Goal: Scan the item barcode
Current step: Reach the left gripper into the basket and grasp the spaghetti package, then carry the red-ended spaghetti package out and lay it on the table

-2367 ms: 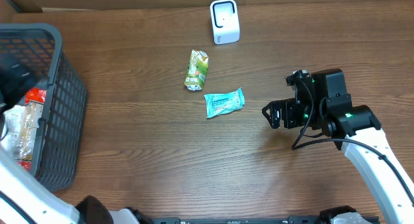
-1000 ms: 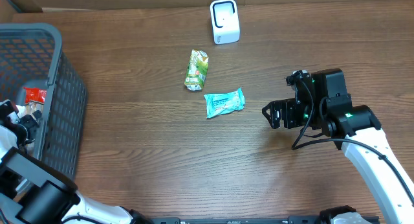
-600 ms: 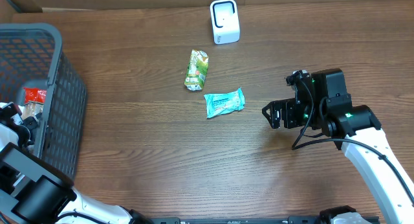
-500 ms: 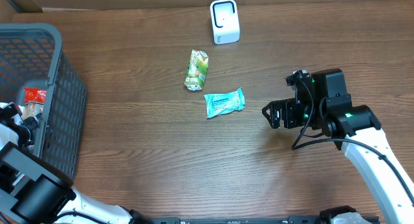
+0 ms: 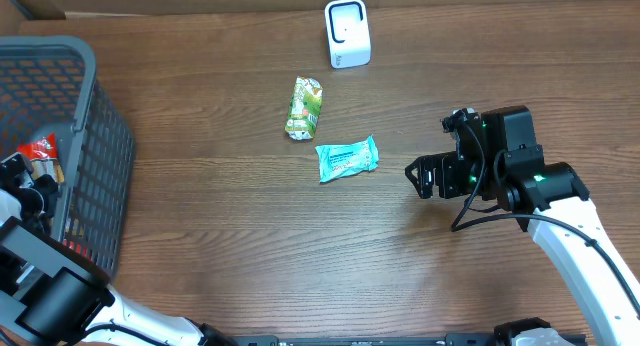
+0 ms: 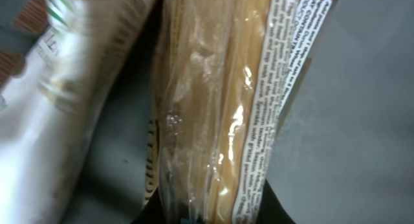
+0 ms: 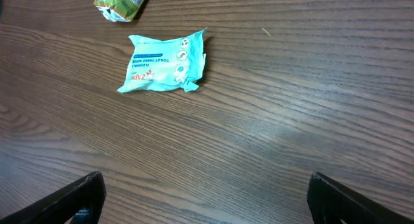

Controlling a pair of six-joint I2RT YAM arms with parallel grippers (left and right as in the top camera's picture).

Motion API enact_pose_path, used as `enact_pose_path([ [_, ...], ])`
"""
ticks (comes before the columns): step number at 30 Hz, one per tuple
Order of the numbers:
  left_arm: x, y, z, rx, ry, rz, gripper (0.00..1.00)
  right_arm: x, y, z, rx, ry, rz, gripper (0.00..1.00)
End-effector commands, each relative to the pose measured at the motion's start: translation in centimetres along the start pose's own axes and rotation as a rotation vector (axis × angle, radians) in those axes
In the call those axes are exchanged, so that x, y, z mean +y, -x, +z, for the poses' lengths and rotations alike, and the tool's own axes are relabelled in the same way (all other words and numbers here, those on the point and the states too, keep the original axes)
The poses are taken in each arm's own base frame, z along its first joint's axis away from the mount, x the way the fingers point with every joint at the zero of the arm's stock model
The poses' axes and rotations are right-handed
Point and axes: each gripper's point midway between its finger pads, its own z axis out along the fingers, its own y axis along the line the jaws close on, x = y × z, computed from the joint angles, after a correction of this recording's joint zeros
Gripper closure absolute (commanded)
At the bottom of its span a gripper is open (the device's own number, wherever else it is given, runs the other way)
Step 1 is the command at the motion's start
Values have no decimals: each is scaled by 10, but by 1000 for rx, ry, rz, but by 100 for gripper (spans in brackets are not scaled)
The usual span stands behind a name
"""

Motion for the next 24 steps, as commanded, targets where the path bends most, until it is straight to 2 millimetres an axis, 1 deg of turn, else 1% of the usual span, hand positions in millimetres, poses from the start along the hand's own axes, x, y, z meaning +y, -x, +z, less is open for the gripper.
enact_pose_path([
  [1, -30, -24, 20, 116, -168, -55, 96, 2, 12, -5, -31, 3, -10, 0],
  [3, -31, -16, 9, 117, -179, -56, 96, 2, 12, -5, -31, 3, -10, 0],
  [5, -35, -2, -8, 107, -203, -64, 96, 2, 12, -5, -31, 3, -10, 0],
  [7, -40, 16, -30, 85, -237, -69, 96, 2, 12, -5, -31, 3, -10, 0],
  [9, -47, 34, -57, 57, -282, -66, 96, 2, 12, -5, -31, 3, -10, 0],
  [12, -60, 69, -112, -39, -350, -45, 96, 2, 12, -5, -31, 3, -10, 0],
  [13, -65, 82, -133, -83, -367, -32, 96, 2, 12, -5, -31, 3, -10, 0],
  [14, -72, 97, -164, -148, -386, -9, 96, 2, 12, -5, -31, 3, -10, 0],
  [15, -74, 101, -174, -169, -393, -1, 96, 2, 12, -5, -31, 3, -10, 0],
  [17, -88, 116, -219, -262, -421, 40, 96, 2, 12, -5, -31, 3, -10, 0],
  [19, -103, 122, -258, -342, -449, 83, 96, 2, 12, -5, -31, 3, -10, 0],
  [20, -124, 124, -302, -429, -488, 136, 96, 2, 12, -5, -31, 3, -10, 0],
  [21, -133, 123, -319, -461, -506, 160, 96, 2, 12, -5, -31, 3, -10, 0],
  [22, -147, 119, -340, -501, -529, 197, 96, 2, 12, -5, -31, 3, -10, 0],
  [24, -168, 111, -369, -550, -552, 255, 96, 2, 12, -5, -31, 3, -10, 0],
])
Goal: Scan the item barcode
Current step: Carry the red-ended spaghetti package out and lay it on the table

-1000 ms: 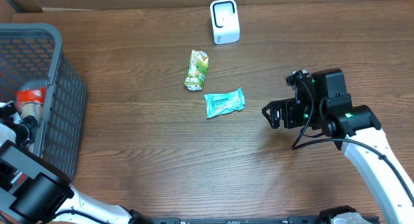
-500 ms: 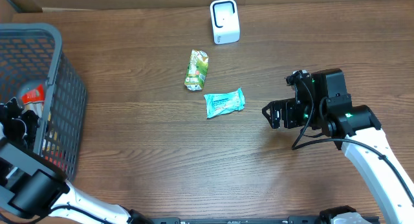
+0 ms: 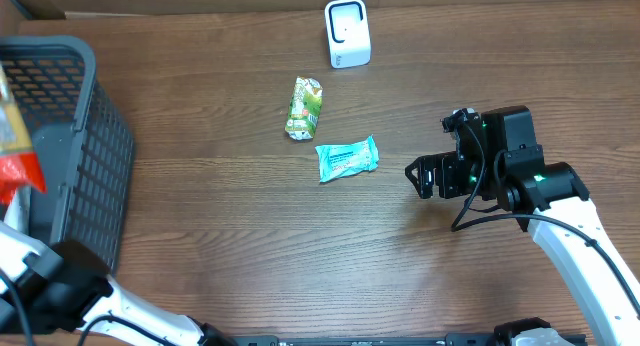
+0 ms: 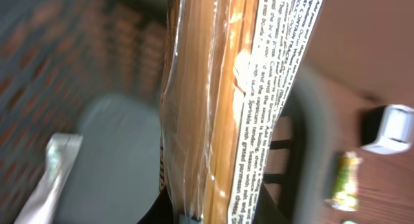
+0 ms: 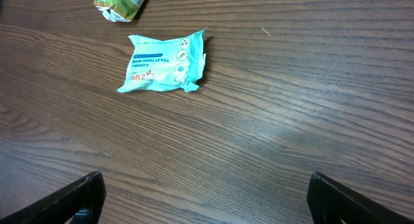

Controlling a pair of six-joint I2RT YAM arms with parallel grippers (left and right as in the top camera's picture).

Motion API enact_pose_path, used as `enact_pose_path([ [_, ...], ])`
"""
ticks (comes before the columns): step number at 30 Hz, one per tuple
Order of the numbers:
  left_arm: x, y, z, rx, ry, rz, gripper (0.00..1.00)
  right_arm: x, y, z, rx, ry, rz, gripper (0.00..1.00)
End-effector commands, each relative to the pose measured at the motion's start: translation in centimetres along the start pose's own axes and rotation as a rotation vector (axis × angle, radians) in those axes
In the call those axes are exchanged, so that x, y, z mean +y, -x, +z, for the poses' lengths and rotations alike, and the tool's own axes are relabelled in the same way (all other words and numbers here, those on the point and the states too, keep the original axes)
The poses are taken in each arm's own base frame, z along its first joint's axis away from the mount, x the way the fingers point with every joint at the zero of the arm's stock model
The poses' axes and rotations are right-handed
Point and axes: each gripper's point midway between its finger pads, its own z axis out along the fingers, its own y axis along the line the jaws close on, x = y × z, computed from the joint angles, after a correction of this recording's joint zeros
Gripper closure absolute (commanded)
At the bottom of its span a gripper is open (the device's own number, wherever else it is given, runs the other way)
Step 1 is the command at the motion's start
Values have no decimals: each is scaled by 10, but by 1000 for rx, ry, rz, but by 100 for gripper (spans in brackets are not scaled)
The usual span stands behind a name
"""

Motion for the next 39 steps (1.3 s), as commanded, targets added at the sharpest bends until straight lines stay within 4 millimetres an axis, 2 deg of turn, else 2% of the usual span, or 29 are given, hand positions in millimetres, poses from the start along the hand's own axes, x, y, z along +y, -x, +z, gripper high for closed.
enact_pose_path([
  [1, -113, 24, -76, -198, -186, 191, 96, 2, 12, -5, -31, 3, -10, 0],
  [5, -175, 6, -89, -176, -278, 282, 96, 2, 12, -5, -31, 3, -10, 0],
  [8, -221, -23, -77, -67, -382, 323, 96, 2, 12, -5, -31, 3, -10, 0],
  [9, -244, -45, -63, 31, -426, 341, 96, 2, 12, -5, -31, 3, -10, 0],
  [10, -254, -58, -53, 91, -433, 353, 96, 2, 12, -5, -31, 3, -10, 0],
  [15, -286, -115, 15, 356, -339, 407, 95, 2, 12, -5, -31, 3, -10, 0],
  [21, -306, -188, 100, 568, -168, 364, 95, 2, 12, -5, -31, 3, -10, 0],
  [26, -313, -256, 152, 648, -60, 347, 96, 2, 12, -5, -31, 3, -10, 0],
  [29, -303, -293, 171, 671, 51, 311, 95, 2, 12, -5, -31, 3, -10, 0],
  [32, -291, -321, 185, 667, 161, 231, 96, 2, 12, -5, -31, 3, -10, 0],
  [34, -288, -333, 187, 679, 186, 191, 96, 2, 12, -5, -31, 3, -10, 0],
  [37, -289, -339, 186, 693, 190, 160, 96, 2, 12, -5, -31, 3, -10, 0],
  [39, -296, -341, 184, 717, 140, 183, 84, 2, 12, -5, -31, 3, -10, 0],
])
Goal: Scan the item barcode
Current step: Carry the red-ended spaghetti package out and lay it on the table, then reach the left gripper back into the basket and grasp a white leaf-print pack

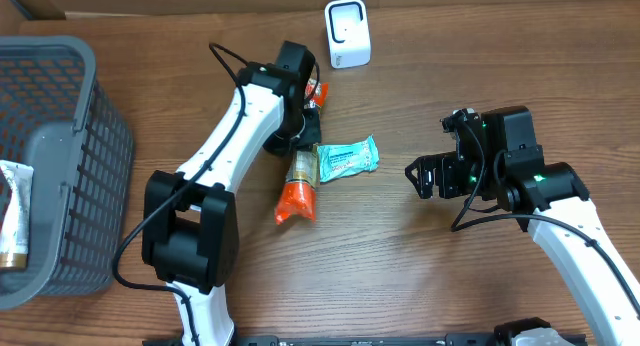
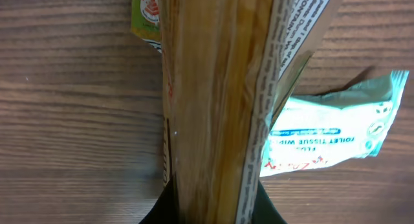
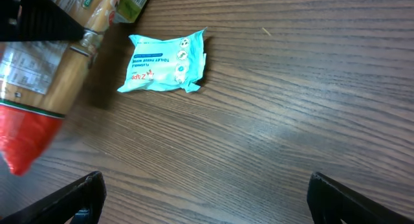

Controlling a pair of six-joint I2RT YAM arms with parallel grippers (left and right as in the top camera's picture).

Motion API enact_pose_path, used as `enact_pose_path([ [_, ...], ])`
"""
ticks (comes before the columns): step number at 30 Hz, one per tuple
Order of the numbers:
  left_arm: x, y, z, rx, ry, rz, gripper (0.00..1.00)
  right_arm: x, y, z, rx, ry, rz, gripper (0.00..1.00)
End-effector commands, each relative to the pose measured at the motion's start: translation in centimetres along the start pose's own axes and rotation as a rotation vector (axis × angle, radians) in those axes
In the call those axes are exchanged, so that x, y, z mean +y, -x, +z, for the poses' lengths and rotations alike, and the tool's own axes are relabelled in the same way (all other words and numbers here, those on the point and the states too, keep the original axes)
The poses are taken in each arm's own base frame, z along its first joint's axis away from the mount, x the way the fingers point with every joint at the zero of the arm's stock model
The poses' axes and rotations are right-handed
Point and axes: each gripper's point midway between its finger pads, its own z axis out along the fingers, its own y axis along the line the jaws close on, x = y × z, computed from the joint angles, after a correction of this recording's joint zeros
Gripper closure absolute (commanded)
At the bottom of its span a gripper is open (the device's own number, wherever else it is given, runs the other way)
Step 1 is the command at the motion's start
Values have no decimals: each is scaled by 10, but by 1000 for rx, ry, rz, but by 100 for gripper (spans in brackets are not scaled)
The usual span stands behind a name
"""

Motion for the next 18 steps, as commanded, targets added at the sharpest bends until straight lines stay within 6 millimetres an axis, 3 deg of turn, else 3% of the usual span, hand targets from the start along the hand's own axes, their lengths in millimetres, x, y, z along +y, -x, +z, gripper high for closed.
enact_pose_path([
  [1, 0, -4, -12, 7, -37, -45, 72, 3, 12, -5, -30, 3, -11, 0],
  [3, -14, -7, -18, 28, -114, 33, 54, 3, 12, -5, -31, 3, -11, 0],
  [4, -18, -7, -22, 32, -136, 50, 51, 3, 12, -5, -30, 3, -11, 0],
  [9, -32, 6, -69, -18, -177, 120, 48, 3, 12, -5, -30, 3, -11, 0],
  [11, -36, 14, -101, -77, -193, 143, 49, 3, 12, -5, -30, 3, -11, 0],
  [12, -37, 23, -136, -151, -214, 150, 49, 3, 12, -5, -31, 3, -11, 0],
  [13, -35, 27, -157, -198, -227, 157, 49, 3, 12, -5, -31, 3, -11, 0],
  [16, -12, 38, -218, -341, -228, 127, 48, 3, 12, -5, -30, 3, -11, 0],
  [17, 4, 40, -237, -390, -205, 96, 45, 3, 12, -5, -31, 3, -11, 0],
  [18, 42, 40, -267, -463, -143, 21, 43, 3, 12, -5, -30, 3, -11, 0],
])
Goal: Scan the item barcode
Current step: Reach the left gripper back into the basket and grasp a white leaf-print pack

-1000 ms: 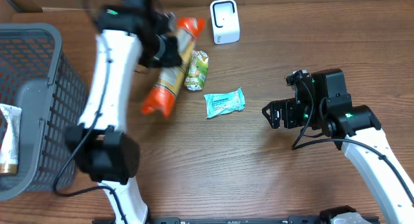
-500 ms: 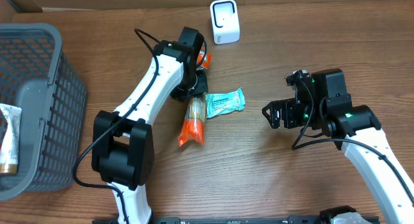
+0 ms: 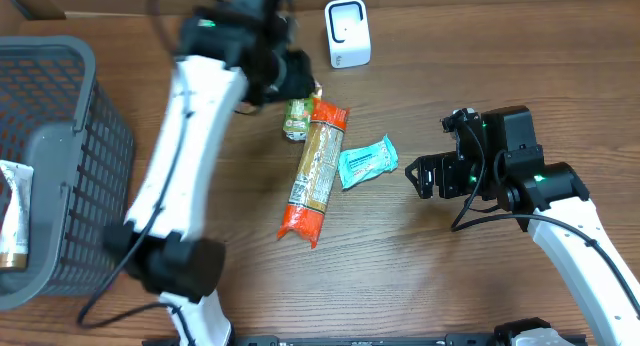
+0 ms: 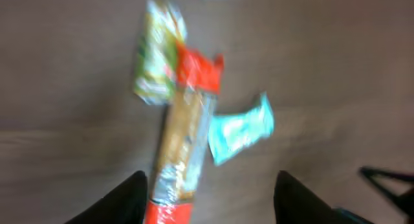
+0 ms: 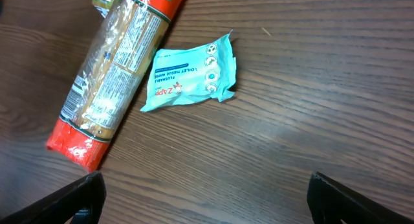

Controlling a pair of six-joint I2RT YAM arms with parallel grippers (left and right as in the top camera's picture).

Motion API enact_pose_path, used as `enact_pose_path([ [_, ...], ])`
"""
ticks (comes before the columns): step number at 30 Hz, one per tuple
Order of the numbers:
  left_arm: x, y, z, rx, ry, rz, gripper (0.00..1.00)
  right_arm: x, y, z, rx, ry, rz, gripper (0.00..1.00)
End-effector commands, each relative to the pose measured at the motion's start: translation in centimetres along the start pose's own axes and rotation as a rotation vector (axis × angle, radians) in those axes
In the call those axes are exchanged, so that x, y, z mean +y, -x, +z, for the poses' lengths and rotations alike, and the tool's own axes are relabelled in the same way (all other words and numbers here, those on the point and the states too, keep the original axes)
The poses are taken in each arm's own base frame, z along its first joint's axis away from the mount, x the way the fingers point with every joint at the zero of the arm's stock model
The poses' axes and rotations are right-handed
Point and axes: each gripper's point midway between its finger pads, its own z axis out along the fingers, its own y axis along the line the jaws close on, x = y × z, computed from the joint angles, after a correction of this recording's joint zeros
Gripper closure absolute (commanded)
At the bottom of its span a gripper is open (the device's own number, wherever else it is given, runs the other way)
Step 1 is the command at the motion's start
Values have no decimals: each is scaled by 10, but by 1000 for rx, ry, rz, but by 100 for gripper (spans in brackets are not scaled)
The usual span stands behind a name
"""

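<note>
A long spaghetti pack [image 3: 315, 171] with red ends lies flat on the table, also seen in the left wrist view [image 4: 184, 143] and the right wrist view [image 5: 119, 75]. Its top end touches a green packet [image 3: 298, 116]. A teal wipes packet [image 3: 368, 161] lies against its right side. The white scanner [image 3: 347, 33] stands at the back. My left gripper [image 3: 293, 74] hangs open above the pack's top end, and its view is blurred with nothing between the fingers [image 4: 132, 198]. My right gripper [image 3: 425, 178] stands open and empty, right of the teal packet [image 5: 191, 75].
A grey mesh basket [image 3: 70, 146] stands at the left edge with a white item [image 3: 12, 221] inside it. The cardboard wall runs along the back behind the scanner.
My left gripper, then shut on the spaghetti pack low over the packets, is now open and higher up. The pack lies on the table. The teal packet sits slightly further right.
My left gripper was shut on the spaghetti pack inside the basket. Then it held the pack above the basket. Then the pack was over the packets near the scanner. Now it lies released on the table. The right arm has stayed still throughout.
</note>
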Motion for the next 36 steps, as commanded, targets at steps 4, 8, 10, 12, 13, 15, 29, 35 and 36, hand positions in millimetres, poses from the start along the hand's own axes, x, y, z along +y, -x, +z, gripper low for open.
enact_pose_path([
  [4, 128, -1, -161, -329, 252, -285, 46, 3, 12, -5, -31, 3, -11, 0],
  [8, 200, -35, -216, -413, 370, -503, 49, 3, 12, -5, -31, 3, -11, 0],
  [10, 238, -54, -244, -472, 458, -617, 48, 3, 12, -5, -31, 3, -11, 0],
  [12, 270, -68, -263, -512, 530, -715, 47, 3, 12, -5, -31, 3, -11, 0],
  [13, 284, -75, -270, -524, 560, -758, 46, 3, 12, -5, -31, 3, -11, 0],
  [15, 312, -89, -277, -532, 609, -841, 46, 3, 12, -5, -31, 3, -11, 0],
  [29, 432, -124, -164, -262, 719, -742, 35, 3, 12, -5, -31, 3, -11, 0],
  [35, 464, -134, -102, -117, 698, -581, 5, 3, 12, -5, -31, 3, -11, 0],
  [36, 469, -133, -96, -114, 696, -582, 3, 3, 12, -5, -31, 3, -11, 0],
])
